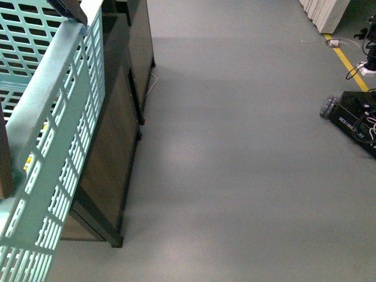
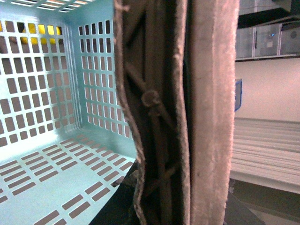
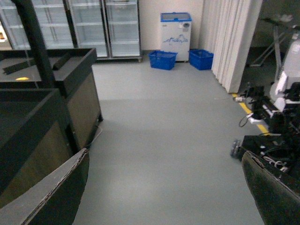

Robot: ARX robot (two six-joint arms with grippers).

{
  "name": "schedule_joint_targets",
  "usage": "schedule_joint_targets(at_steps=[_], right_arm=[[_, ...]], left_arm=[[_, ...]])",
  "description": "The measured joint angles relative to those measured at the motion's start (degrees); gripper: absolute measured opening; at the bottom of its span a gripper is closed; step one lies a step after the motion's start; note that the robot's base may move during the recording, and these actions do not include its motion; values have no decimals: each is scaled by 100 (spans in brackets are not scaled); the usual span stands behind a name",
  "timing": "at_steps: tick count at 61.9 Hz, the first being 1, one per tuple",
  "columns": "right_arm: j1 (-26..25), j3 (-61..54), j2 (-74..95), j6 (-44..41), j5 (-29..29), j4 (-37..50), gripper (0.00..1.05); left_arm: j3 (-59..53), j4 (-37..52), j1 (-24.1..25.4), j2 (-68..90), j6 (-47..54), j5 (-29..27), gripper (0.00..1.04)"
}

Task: Pick mango and avocado into basket

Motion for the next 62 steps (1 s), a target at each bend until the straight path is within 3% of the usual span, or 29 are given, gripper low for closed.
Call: schedule_joint_targets(at_steps=[62], right_arm=[[0,0,2,2,-9,-4,96]], left_arm=[[0,0,0,0,9,-2,16]])
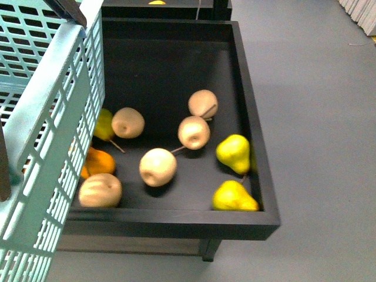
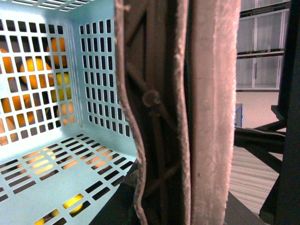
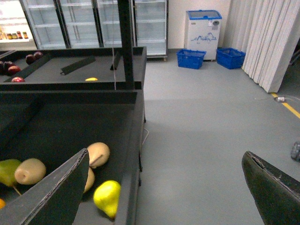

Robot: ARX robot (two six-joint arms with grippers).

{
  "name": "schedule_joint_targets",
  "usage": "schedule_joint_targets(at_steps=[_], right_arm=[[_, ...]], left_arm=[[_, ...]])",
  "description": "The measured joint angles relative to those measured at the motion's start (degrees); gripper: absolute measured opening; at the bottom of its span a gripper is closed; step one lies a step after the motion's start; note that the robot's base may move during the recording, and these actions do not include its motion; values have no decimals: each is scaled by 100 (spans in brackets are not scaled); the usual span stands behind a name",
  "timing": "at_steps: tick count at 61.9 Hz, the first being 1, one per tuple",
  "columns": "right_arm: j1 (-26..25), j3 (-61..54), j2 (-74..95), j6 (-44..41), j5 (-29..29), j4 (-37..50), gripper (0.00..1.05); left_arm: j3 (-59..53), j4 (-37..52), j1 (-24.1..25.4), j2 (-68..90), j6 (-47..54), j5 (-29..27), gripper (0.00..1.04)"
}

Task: Pick mango and avocado into basket

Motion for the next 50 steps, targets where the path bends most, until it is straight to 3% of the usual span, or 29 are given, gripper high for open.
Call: schedule_joint_targets(at_steps=[50], right_arm=[[0,0,-2,2,4,0,96]], left_arm=[[0,0,0,0,-2,-2,16]])
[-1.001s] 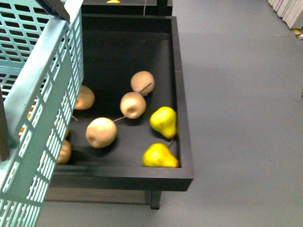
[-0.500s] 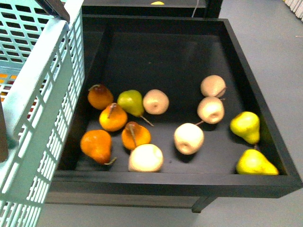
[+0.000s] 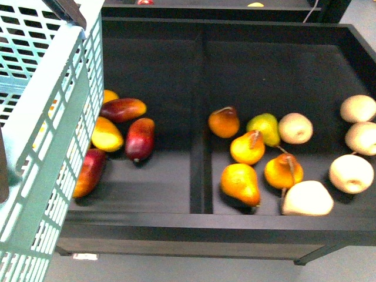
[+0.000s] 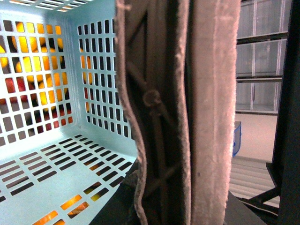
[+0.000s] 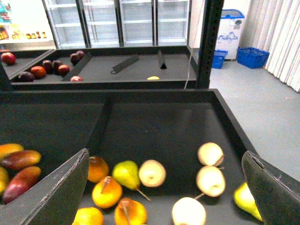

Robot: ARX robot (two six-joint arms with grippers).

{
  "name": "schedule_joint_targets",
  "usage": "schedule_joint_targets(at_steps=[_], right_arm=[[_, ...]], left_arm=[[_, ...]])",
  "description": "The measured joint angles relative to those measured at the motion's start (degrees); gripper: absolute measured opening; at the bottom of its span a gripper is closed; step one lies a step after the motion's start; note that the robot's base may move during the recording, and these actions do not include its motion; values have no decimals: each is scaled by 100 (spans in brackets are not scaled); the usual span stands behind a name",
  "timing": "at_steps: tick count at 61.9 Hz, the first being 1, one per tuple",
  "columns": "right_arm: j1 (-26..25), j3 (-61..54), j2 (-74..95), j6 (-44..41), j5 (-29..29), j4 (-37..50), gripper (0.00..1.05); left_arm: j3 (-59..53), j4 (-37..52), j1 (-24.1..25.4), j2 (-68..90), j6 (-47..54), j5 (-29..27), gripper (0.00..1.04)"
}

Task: Pick mango and avocado into basket

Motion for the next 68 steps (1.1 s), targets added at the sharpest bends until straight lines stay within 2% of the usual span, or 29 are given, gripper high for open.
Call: schedule_joint_targets(at_steps=[68], right_arm=[[0,0,4,-2,-4,0,96]], left_arm=[[0,0,4,2,13,-9,16]])
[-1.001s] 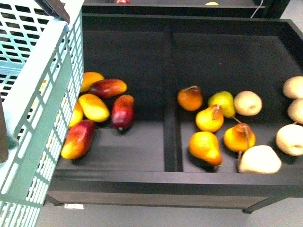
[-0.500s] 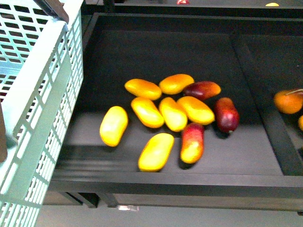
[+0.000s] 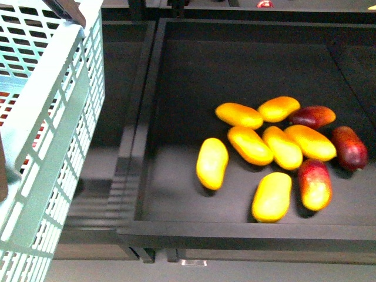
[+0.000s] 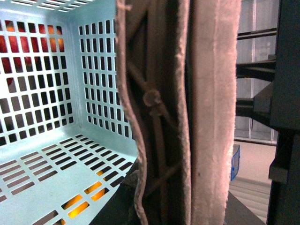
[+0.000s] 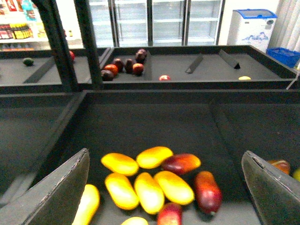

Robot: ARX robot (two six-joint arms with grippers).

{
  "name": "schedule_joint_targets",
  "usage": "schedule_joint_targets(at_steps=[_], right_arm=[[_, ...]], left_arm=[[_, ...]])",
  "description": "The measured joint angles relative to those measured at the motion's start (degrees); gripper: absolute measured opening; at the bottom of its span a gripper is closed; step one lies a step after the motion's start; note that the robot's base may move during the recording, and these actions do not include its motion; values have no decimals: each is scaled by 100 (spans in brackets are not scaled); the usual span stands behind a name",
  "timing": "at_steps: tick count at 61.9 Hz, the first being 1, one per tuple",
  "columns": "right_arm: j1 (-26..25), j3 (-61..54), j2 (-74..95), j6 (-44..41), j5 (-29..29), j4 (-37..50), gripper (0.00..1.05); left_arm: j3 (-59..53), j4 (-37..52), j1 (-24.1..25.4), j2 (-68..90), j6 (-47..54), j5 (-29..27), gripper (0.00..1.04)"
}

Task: Pick mango and avocado into basket

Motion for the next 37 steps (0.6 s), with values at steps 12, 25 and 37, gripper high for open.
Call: schedule_joint_targets(at_steps=[12,25,37], right_arm=[[0,0,-4,0,4,0,96],[0,0,-4,0,0,0,96],[-11,0,-4,0,-44,0,96]], left_arm=[[0,0,0,-4,0,9,16],[2,0,0,-4,0,7,16],[0,-2,44,-24,44,-101,16]])
